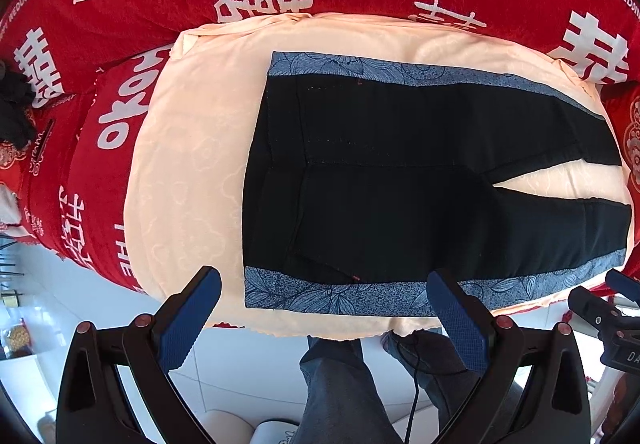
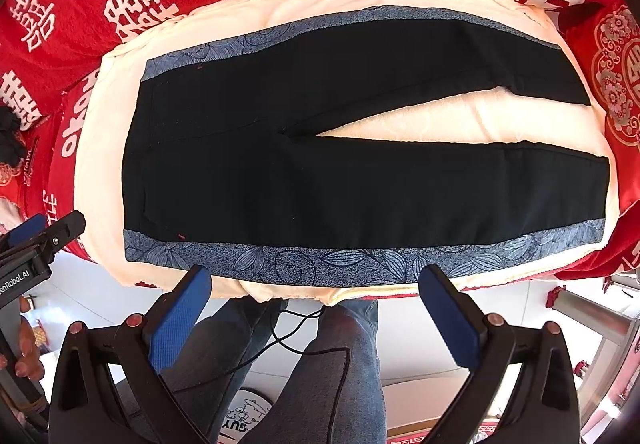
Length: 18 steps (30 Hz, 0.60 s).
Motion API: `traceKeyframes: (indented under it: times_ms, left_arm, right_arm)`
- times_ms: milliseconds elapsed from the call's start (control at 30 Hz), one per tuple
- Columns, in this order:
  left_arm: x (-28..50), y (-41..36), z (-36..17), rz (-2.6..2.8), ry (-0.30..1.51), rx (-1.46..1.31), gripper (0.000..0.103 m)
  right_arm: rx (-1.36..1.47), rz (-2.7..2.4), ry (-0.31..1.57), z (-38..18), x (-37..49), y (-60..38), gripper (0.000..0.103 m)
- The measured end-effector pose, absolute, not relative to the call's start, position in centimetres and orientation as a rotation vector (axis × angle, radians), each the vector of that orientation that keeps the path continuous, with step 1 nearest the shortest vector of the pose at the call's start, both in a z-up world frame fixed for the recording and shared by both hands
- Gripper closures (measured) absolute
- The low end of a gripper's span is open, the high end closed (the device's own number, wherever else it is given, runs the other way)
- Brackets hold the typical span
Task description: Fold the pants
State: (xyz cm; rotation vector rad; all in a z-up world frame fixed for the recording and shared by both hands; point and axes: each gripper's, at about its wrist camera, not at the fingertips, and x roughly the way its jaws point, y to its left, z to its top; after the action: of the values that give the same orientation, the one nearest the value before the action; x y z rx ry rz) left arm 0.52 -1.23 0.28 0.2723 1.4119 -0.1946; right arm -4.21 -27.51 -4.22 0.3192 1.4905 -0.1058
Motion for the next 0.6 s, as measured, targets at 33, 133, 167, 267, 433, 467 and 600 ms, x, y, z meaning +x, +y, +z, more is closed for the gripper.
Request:
traceKeyframes:
  times_ms: [33,133,167,267,433,467,600]
  left_arm:
    - [0.5,-1.3,0.3,-0.189,1.413,0.271,0.0]
    - [0.1,-1.6,0.4,-0.175,1.413,0.269,0.0]
    - [0.0,-1.7,0.4,-0.172,1.413,0.269,0.0]
    - [-0.4,-2.2,0.5,-0.167,1.412,0.273,0.0]
    - [-1.1,-3.2,1.0,-0.159,1.4,0.28,0.0]
    - [-1.3,-3.3,1.1,-0.156,1.397,0.282,0.0]
    - [-2.0,-3.8,1.4,-0.131,1.389,0.288,0.0]
  right_arm:
    - [0.321,-0.101,1.489,-4.2,-4.2,-27.6,0.0]
    - [0.32,-0.095,1.491,-4.2,-4.3,-27.8,0.0]
    - [0.318,-0.094,1.494,-4.2,-4.4,-27.9,0.0]
    - [0.314,-0.087,1.487,-4.0,-4.6,-28.2,0.0]
    - [0.305,-0.09,1.473,-3.8,-4.9,-29.3,0.0]
    - [0.307,-0.09,1.47,-3.7,-5.0,-29.5,0.0]
    - [0.313,-0.082,1.469,-3.5,-5.3,-30.3,0.0]
